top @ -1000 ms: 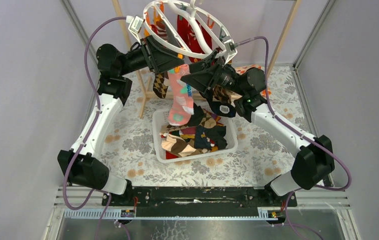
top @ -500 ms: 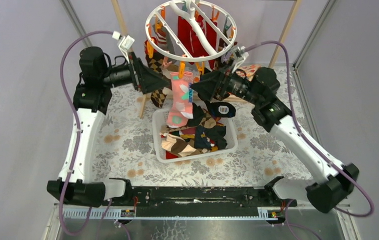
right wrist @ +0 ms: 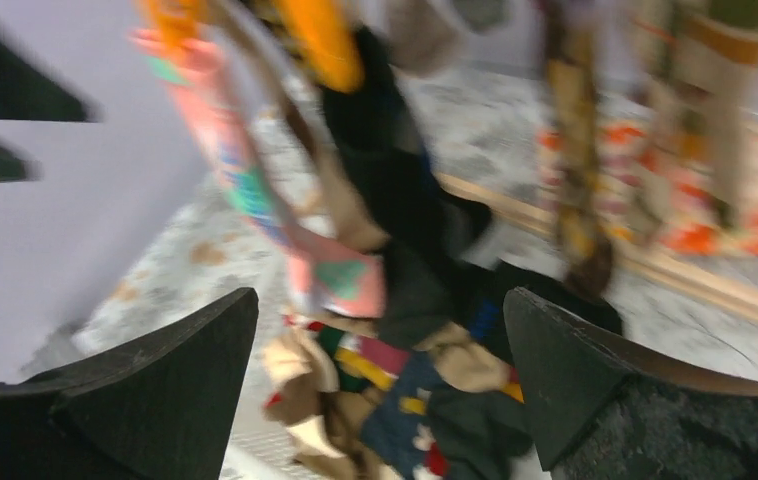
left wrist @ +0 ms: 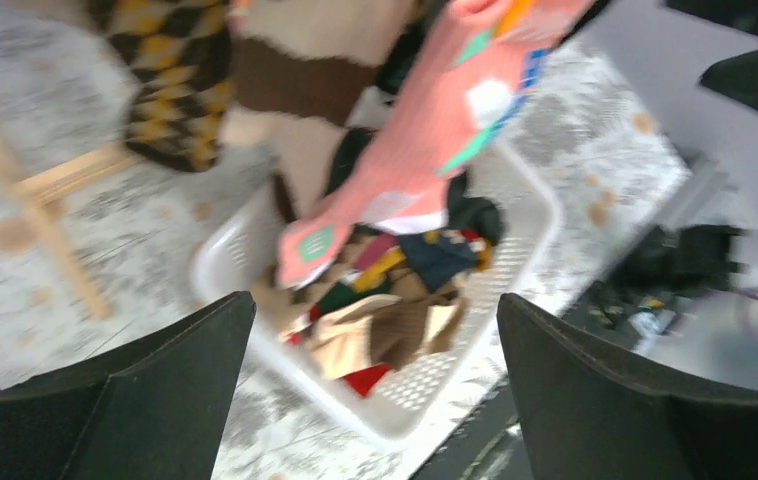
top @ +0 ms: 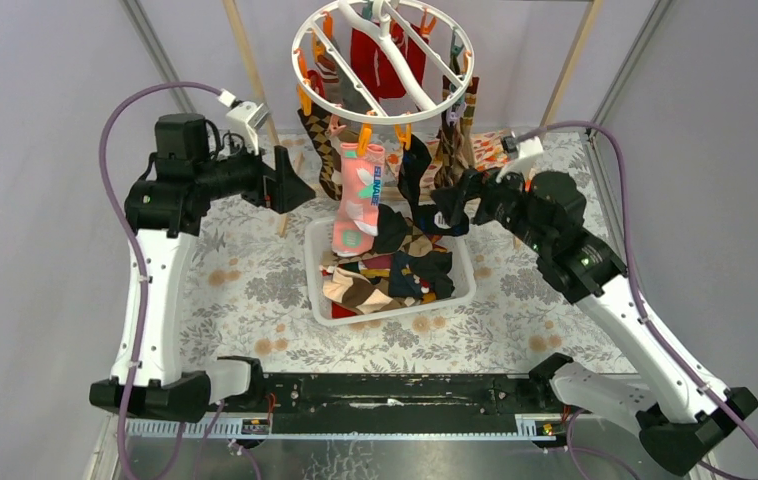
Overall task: Clip the socks to the hanger
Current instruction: Reset both arms
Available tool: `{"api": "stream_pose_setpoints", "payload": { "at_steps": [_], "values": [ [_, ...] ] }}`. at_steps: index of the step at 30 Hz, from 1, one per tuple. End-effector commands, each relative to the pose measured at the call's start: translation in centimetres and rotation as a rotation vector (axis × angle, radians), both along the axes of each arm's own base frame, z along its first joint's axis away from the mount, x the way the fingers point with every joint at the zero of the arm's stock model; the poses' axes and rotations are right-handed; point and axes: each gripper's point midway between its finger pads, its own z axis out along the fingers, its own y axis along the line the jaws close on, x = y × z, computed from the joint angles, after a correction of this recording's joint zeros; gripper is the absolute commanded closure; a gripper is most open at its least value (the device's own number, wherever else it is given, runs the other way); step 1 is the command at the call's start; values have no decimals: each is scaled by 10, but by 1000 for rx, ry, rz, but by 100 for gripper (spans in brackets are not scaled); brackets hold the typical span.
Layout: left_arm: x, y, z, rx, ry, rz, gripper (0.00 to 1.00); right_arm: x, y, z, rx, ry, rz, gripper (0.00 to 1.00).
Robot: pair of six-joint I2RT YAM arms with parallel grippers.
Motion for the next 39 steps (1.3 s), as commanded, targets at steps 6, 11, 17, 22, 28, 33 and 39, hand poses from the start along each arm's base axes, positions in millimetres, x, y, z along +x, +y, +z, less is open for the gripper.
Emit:
{"api": "stream_pose_setpoints", "payload": {
  "at_steps": [6, 11, 17, 22, 28, 33, 39],
  "values": [
    [50, 110, -114, 241, -88, 444, 2, 29, -158, -110, -273, 5, -802, 0],
    [76, 122, -158, 228, -250, 517, 2, 22, -217, -166, -215, 21, -1094, 0],
    [97, 123, -201, 163, -322, 554, 2, 3, -264, -219, -308, -46, -1308, 0],
    [98, 119, -229, 85, -404, 574, 2, 2, -280, -232, -279, -75, -1365, 0],
    [93, 122, -247, 47, -477, 618, 2, 15, -292, -253, -276, -40, -1367, 0],
    [82, 122, -253, 46, -540, 630, 1, 41, -288, -268, -267, -34, -1290, 0],
    [89, 128, -264, 62, -498, 689, 1, 79, -239, -291, -369, -93, -905, 0]
  ]
}}
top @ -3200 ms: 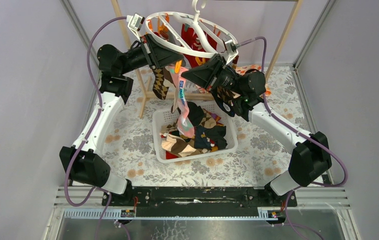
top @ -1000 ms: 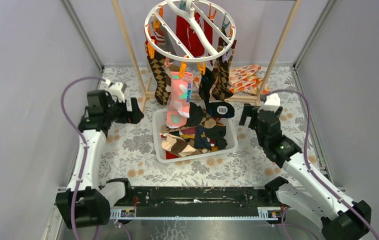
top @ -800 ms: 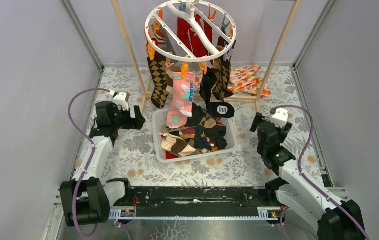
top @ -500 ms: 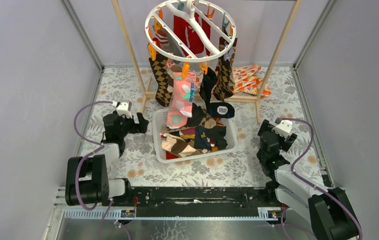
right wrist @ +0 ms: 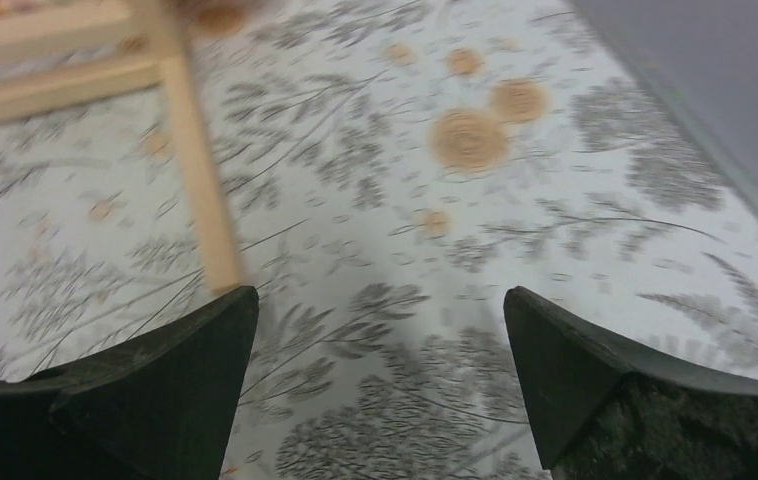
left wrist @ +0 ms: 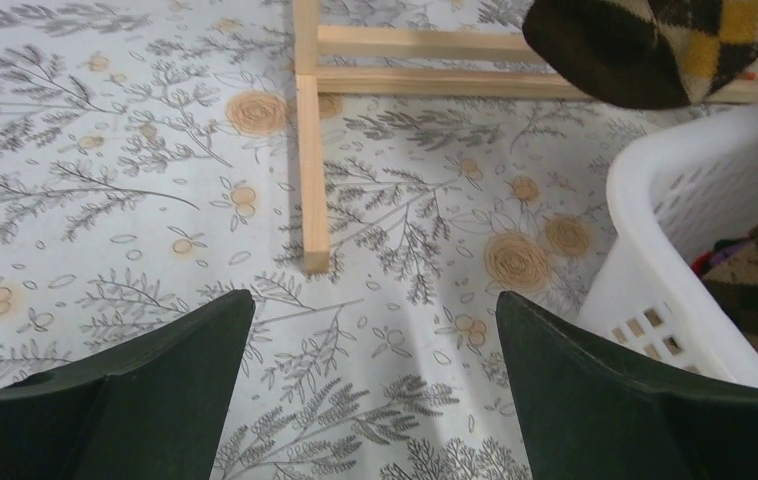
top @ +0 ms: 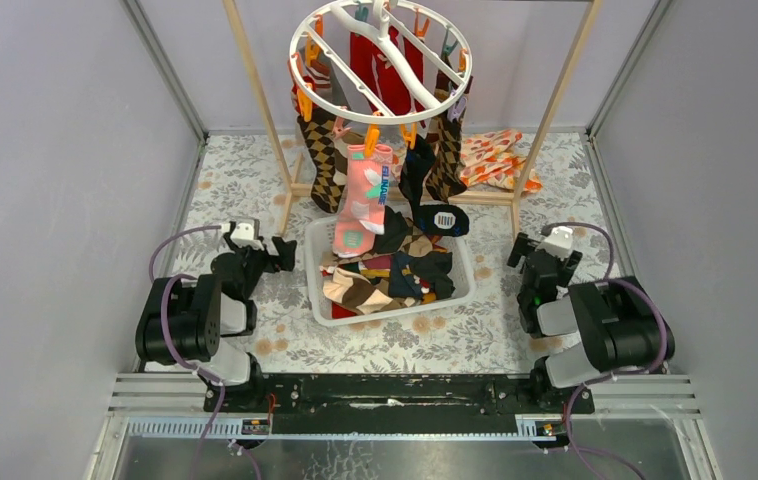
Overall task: Clip the socks to the hanger
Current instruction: Reset both arms
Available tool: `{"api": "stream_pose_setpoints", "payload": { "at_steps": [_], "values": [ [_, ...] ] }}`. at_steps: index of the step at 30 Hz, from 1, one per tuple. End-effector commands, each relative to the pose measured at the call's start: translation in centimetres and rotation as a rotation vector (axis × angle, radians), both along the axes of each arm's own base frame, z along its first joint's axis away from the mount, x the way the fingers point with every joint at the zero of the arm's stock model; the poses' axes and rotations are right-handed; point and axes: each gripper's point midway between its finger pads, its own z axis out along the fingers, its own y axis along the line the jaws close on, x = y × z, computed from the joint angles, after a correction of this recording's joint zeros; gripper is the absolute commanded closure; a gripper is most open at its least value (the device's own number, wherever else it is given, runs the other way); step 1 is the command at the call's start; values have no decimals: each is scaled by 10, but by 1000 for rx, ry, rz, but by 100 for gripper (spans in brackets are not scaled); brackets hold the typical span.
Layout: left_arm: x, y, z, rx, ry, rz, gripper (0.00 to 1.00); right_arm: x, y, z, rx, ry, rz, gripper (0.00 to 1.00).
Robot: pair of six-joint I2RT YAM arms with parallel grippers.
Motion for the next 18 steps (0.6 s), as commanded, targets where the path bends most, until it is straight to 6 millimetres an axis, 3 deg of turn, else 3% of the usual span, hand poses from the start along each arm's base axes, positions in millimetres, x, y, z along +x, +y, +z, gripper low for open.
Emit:
{"api": "stream_pose_setpoints", "payload": {
  "at_steps": [1, 7, 18],
  "values": [
    [24, 9, 36, 31, -129, 69, 1, 43, 47, 33, -39, -159, 322, 0],
    [34, 3, 26, 90, -70, 98, 1, 56, 41, 20, 14, -70, 305, 0],
    [33, 3, 27, 89, -72, 97, 1, 56, 38, 22, 16, -84, 301, 0]
  ]
}}
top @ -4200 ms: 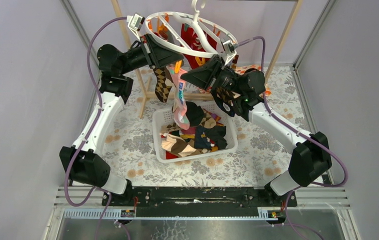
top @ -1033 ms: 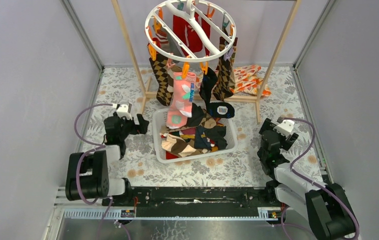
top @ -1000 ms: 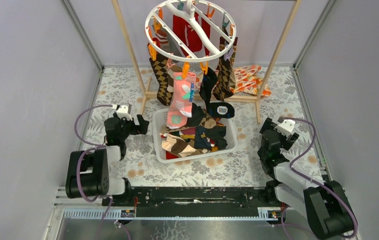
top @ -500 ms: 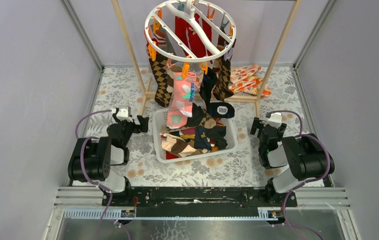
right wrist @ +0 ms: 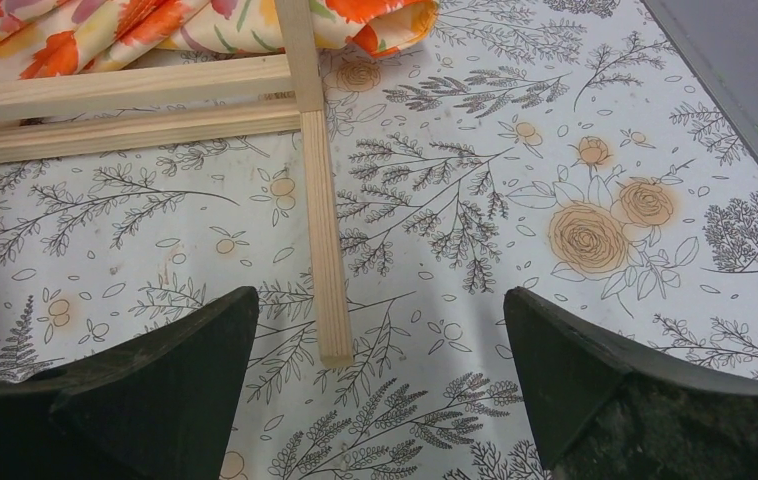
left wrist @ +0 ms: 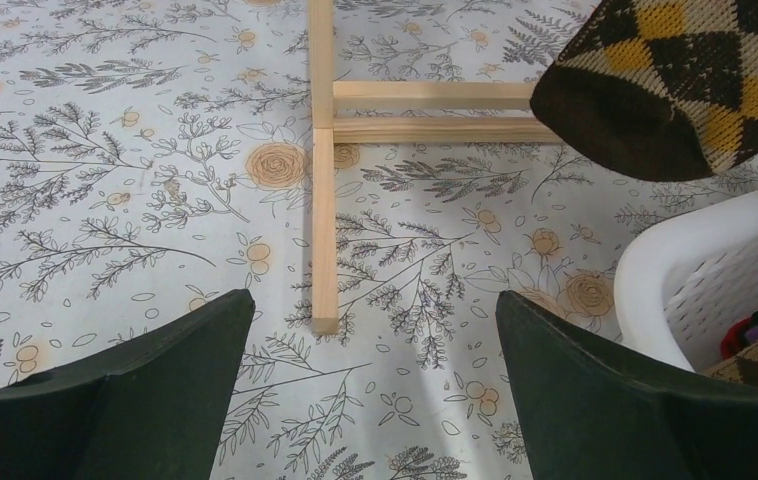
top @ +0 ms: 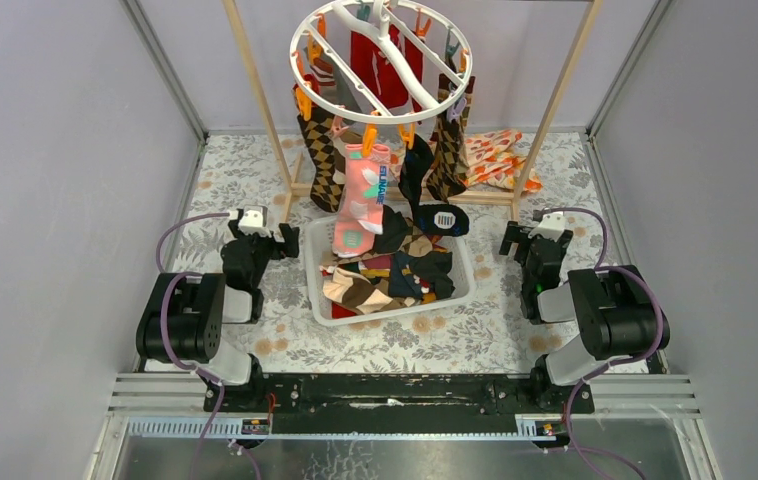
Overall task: Clip the socks to the hanger
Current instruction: Reset both arms
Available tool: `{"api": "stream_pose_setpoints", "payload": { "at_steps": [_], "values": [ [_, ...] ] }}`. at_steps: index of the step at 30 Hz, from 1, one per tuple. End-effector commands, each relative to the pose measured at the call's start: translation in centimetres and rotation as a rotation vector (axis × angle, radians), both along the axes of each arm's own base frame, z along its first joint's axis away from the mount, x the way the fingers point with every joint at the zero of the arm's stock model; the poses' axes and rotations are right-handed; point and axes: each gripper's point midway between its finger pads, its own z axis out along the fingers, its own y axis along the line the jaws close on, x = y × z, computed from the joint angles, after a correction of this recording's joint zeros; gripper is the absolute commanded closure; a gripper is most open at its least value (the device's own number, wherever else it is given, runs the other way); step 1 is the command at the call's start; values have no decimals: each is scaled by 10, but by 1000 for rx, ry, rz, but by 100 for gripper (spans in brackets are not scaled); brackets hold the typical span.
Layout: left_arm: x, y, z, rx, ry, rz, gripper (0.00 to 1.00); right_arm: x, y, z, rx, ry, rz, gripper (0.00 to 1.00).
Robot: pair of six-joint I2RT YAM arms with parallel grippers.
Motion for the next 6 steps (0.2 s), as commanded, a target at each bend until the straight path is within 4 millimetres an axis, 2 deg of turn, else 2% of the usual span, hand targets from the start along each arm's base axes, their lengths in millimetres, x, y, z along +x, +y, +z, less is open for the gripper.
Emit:
{"api": "stream_pose_setpoints", "payload": {
  "at_steps": [1, 6],
  "values": [
    [6, 6, 11, 32, -43, 27, 1, 7, 1, 16, 4, -60, 9, 0],
    [7, 5, 11, 39, -40, 37, 1, 8, 1, 16, 4, -61, 9, 0]
  ]
}}
